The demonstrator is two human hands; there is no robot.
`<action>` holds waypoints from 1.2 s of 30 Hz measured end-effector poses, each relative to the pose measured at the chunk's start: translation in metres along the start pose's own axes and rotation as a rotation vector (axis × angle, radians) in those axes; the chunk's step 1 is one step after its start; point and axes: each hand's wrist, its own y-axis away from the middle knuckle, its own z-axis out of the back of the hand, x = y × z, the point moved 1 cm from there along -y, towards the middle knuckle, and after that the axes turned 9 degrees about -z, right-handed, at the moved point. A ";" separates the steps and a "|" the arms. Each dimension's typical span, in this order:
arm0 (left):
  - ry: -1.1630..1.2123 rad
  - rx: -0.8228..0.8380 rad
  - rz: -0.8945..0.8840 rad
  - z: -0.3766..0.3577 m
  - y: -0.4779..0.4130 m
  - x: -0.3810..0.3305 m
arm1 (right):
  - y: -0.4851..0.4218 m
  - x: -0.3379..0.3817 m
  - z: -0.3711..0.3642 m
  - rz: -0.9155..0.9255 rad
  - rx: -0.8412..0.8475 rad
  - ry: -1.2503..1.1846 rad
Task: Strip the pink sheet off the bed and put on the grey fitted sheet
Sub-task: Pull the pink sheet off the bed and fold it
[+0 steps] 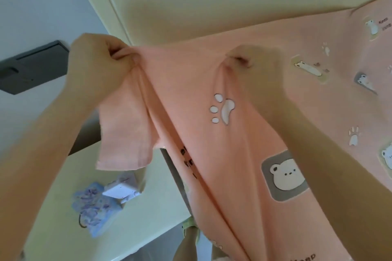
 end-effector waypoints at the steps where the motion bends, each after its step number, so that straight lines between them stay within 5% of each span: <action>1: -0.119 0.055 -0.001 -0.010 -0.003 0.012 | 0.003 -0.006 -0.016 0.004 0.077 0.071; 5: -0.501 0.395 0.097 -0.054 0.005 0.050 | 0.028 -0.020 -0.055 -0.078 0.408 0.164; 13: -0.614 0.651 -0.188 -0.117 0.049 0.001 | 0.091 -0.054 -0.002 -0.345 0.408 0.246; 25: -0.404 0.810 -0.889 -0.190 0.172 -0.242 | 0.333 -0.093 0.189 -0.909 0.020 0.278; 36: 0.158 1.040 -1.329 -0.127 0.491 -0.449 | 0.718 -0.008 0.293 -1.463 -0.506 0.172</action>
